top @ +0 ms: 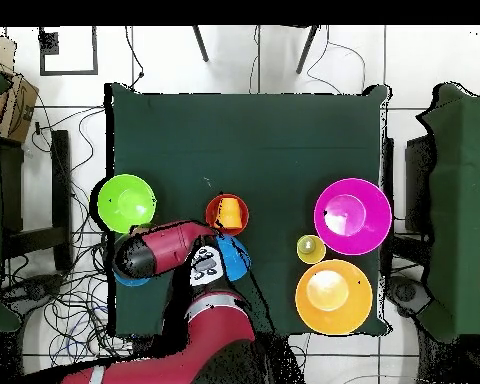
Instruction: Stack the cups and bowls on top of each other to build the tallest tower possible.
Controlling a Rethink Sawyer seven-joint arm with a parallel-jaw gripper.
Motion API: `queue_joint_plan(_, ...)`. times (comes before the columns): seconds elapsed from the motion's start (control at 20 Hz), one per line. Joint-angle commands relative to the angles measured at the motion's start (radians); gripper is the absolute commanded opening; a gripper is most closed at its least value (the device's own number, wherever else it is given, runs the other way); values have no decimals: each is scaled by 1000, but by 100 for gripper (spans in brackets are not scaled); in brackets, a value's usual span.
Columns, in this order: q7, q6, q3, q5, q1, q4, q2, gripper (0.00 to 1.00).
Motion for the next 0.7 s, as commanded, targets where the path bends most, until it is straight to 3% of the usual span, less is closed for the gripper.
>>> queue_joint_plan(0.05,167,-30,24,59,8,40,32,100)
queue_joint_plan(0.7,219,-109,-51,116,114,43,44,100)
